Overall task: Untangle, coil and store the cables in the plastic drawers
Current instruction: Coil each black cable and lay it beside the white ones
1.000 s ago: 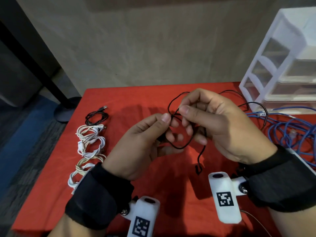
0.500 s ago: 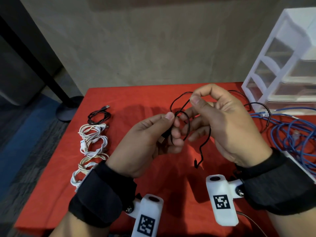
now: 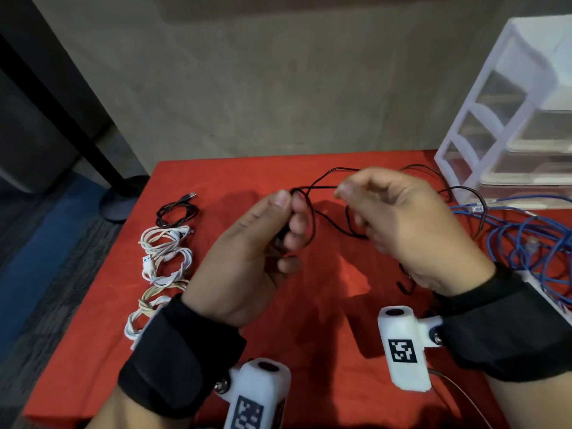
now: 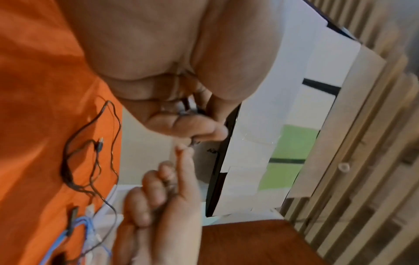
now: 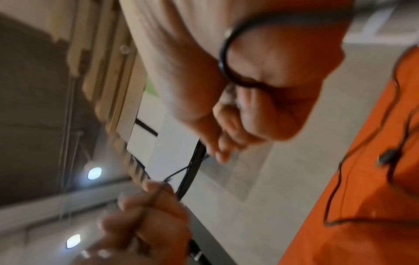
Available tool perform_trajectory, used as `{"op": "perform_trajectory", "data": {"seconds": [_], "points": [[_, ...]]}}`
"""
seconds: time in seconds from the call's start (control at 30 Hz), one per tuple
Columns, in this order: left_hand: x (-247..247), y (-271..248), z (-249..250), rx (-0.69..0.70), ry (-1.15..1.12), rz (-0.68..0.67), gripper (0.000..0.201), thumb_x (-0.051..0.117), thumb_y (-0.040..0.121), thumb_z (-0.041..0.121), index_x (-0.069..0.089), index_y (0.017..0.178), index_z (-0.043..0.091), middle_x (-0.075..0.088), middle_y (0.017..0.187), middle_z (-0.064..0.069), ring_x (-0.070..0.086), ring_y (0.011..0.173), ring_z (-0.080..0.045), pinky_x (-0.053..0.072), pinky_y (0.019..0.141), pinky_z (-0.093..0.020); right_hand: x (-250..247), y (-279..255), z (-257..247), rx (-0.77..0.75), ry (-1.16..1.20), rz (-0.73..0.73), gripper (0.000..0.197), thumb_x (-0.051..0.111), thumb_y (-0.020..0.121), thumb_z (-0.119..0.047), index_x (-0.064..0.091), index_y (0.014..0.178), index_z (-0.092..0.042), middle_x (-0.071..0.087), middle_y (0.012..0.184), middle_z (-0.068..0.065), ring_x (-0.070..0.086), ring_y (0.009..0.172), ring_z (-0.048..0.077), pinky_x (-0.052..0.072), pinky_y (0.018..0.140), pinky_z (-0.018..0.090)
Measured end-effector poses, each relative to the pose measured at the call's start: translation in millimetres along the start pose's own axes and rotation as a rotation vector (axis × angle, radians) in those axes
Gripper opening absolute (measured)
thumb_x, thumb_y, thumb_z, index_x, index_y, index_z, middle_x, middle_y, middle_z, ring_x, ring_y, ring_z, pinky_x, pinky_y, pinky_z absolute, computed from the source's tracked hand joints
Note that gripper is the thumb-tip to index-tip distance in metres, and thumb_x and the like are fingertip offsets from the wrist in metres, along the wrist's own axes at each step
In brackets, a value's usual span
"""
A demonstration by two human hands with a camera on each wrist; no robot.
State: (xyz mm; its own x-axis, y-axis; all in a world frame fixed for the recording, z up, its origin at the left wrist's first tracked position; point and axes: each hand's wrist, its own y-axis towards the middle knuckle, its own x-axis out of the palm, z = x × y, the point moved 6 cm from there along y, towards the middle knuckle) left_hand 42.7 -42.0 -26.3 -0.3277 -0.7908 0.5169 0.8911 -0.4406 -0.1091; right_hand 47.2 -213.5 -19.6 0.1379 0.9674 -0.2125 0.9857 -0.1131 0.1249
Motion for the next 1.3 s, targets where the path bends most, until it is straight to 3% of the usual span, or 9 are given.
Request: {"op": "perform_trajectory", "data": {"seconds": [0.1,0.2,0.3,0.37,0.47,0.7,0.93,1.07,1.3], "points": [[-6,2,10,0.062,-0.126,0.061,0.016,0.048,0.097,0.033,0.058,0.091,0.023,0.074,0.107,0.002,0.055,0.059,0.003,0.030,0.040,-0.007,21,-9,-2,-0.079,-0.302,-0.214,0.017,0.062,0.100,-0.026,0.074,0.090,-0.020,0.061,0.058,-0.003,0.049,0.050,0.003,0.038,0.050,0.025],[-15,4,13,0.169,0.032,0.153,0.018,0.045,0.103,0.032,0.056,0.094,0.021,0.073,0.123,-0.001,0.068,0.080,0.001,0.036,0.042,-0.010,44,-26,-8,-0.111,-0.459,-0.440,0.018,0.057,0.102,-0.029,0.068,0.088,-0.024,0.067,0.063,-0.002,0.057,0.053,0.004,0.040,0.053,0.017],[-25,2,16,0.378,0.542,0.279,0.020,0.044,0.108,0.025,0.058,0.096,0.017,0.075,0.117,0.007,0.074,0.096,-0.011,0.050,0.049,-0.022,54,-37,-17,-0.204,-0.648,-0.555,0.023,0.056,0.101,-0.031,0.060,0.081,-0.020,0.063,0.067,-0.001,0.058,0.063,0.007,0.041,0.058,0.021],[-24,0,16,0.528,0.892,0.256,0.018,0.048,0.107,0.025,0.063,0.097,0.022,0.076,0.102,0.010,0.073,0.089,-0.008,0.054,0.061,-0.028,49,-37,-27,-0.285,-0.648,-0.511,0.020,0.058,0.100,-0.027,0.062,0.082,-0.017,0.060,0.065,-0.004,0.057,0.064,0.006,0.039,0.057,0.018],[-15,-4,10,0.542,1.090,0.141,0.019,0.052,0.105,0.024,0.067,0.094,0.025,0.065,0.073,0.011,0.059,0.066,0.001,0.044,0.065,-0.019,23,-27,-42,-0.349,-0.562,-0.310,0.012,0.066,0.096,-0.022,0.071,0.086,-0.023,0.058,0.061,-0.018,0.056,0.060,-0.002,0.035,0.056,0.009],[-2,-4,4,0.283,0.653,-0.020,0.022,0.057,0.096,0.029,0.074,0.093,0.015,0.062,0.069,0.007,0.052,0.058,-0.007,0.041,0.050,-0.020,-9,-11,-41,-0.284,-0.372,-0.082,0.008,0.073,0.091,-0.029,0.074,0.084,-0.026,0.066,0.069,-0.015,0.058,0.059,0.003,0.044,0.053,0.015],[-6,-3,3,0.105,0.153,-0.020,0.017,0.052,0.101,0.026,0.059,0.089,0.016,0.053,0.078,0.003,0.049,0.060,-0.005,0.038,0.047,-0.016,-10,-3,-8,-0.122,-0.308,-0.241,0.010,0.069,0.096,-0.026,0.073,0.089,-0.020,0.068,0.079,0.008,0.056,0.069,0.023,0.047,0.069,0.037],[-7,-3,1,0.078,0.105,0.005,0.016,0.048,0.097,0.026,0.058,0.087,0.017,0.053,0.079,0.004,0.050,0.059,-0.004,0.040,0.047,-0.016,0,-8,-4,0.043,0.050,-0.282,0.032,0.055,0.100,-0.032,0.069,0.092,-0.005,0.064,0.075,0.006,0.049,0.063,0.017,0.038,0.053,0.028],[-13,-1,1,0.090,0.115,0.054,0.017,0.050,0.096,0.030,0.058,0.089,0.016,0.053,0.080,0.003,0.053,0.061,-0.005,0.043,0.049,-0.018,19,-23,-7,0.122,0.225,-0.450,0.013,0.073,0.080,-0.018,0.069,0.085,-0.006,0.057,0.068,0.011,0.045,0.052,0.015,0.032,0.042,0.024]]}}
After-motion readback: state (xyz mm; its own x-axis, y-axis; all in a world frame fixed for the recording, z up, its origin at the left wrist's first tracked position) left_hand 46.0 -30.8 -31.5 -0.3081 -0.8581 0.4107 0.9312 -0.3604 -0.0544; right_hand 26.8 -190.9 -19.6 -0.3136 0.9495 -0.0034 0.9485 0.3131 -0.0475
